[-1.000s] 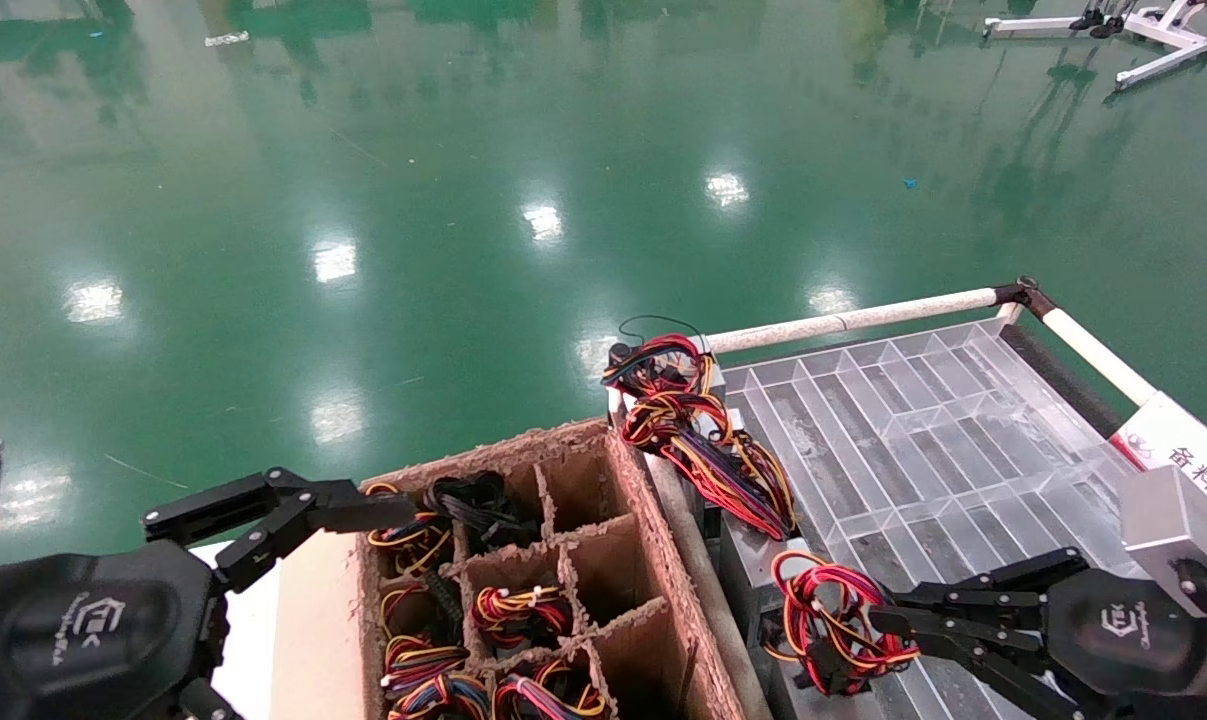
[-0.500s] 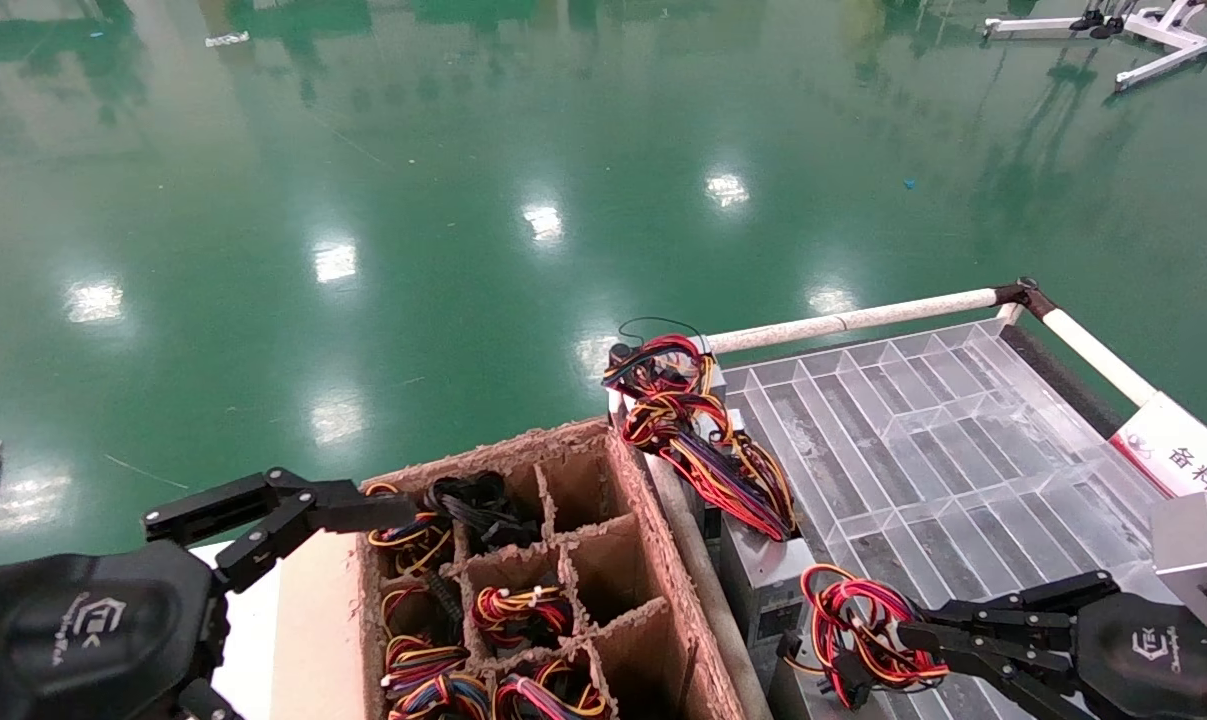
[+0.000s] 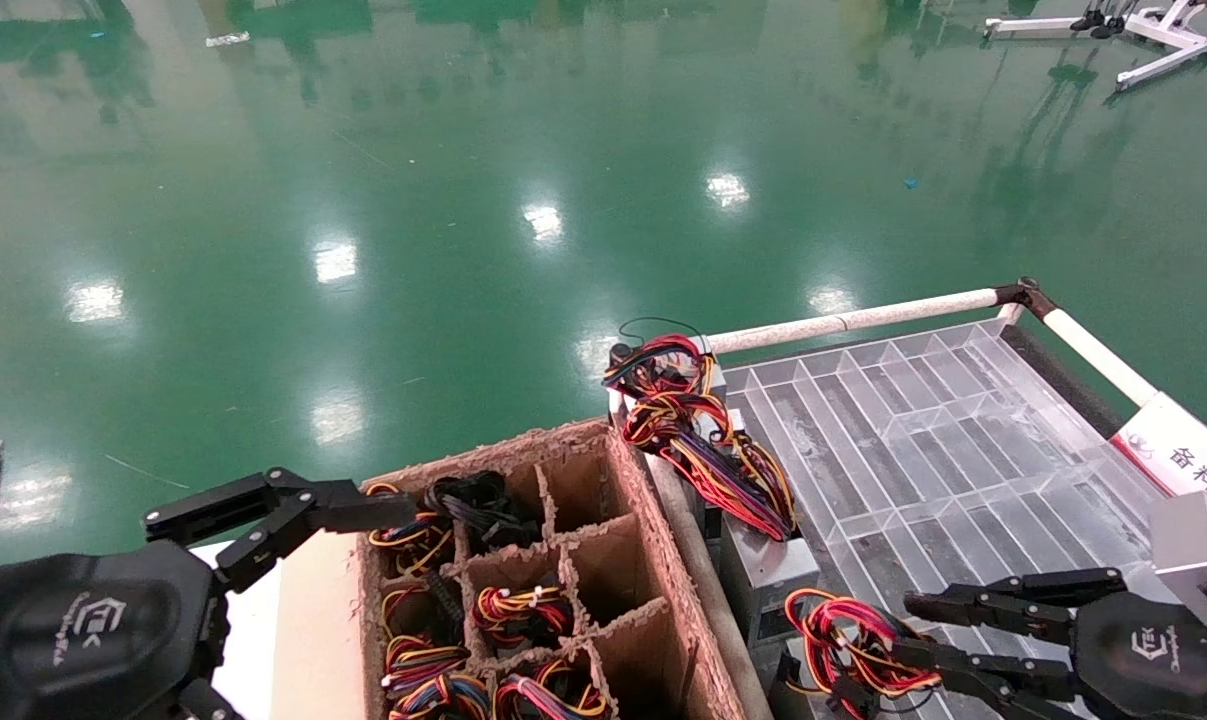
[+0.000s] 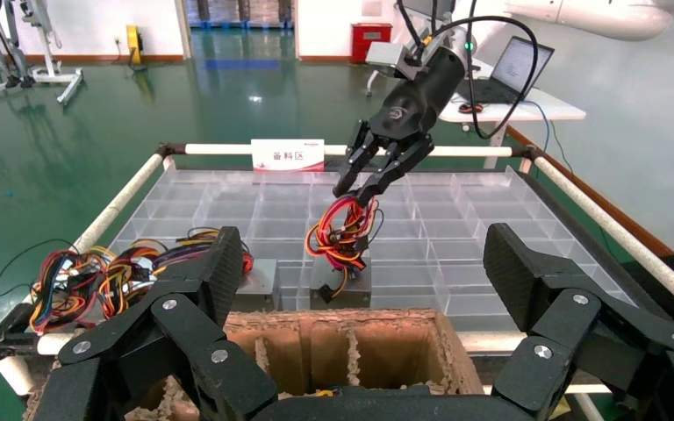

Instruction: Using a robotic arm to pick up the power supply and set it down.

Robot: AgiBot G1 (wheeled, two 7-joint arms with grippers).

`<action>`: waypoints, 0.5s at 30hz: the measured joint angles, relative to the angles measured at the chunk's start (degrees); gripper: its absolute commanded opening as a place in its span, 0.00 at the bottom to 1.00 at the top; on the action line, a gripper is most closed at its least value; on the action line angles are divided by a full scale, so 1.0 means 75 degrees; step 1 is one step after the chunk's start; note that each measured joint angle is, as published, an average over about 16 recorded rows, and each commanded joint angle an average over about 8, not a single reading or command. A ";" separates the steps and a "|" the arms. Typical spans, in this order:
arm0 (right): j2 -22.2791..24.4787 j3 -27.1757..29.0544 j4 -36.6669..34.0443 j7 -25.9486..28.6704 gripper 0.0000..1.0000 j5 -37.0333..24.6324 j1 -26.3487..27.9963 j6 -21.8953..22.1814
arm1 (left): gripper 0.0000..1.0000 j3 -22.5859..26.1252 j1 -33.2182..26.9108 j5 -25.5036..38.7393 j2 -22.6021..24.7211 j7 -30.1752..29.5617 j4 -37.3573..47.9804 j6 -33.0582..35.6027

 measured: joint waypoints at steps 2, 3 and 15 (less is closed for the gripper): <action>0.0012 0.0048 0.0024 0.0033 1.00 0.0112 0.0035 -0.0035 | 1.00 0.0000 0.0000 0.0000 0.0000 0.0000 0.0000 0.0000; 0.0017 0.0077 0.0036 0.0051 1.00 0.0182 0.0052 -0.0056 | 1.00 0.0000 0.0000 0.0000 0.0000 0.0000 0.0000 0.0000; -0.0058 0.0346 0.0181 0.0171 1.00 0.0890 0.0139 -0.0249 | 1.00 0.0000 0.0001 -0.0001 -0.0001 0.0001 0.0003 -0.0002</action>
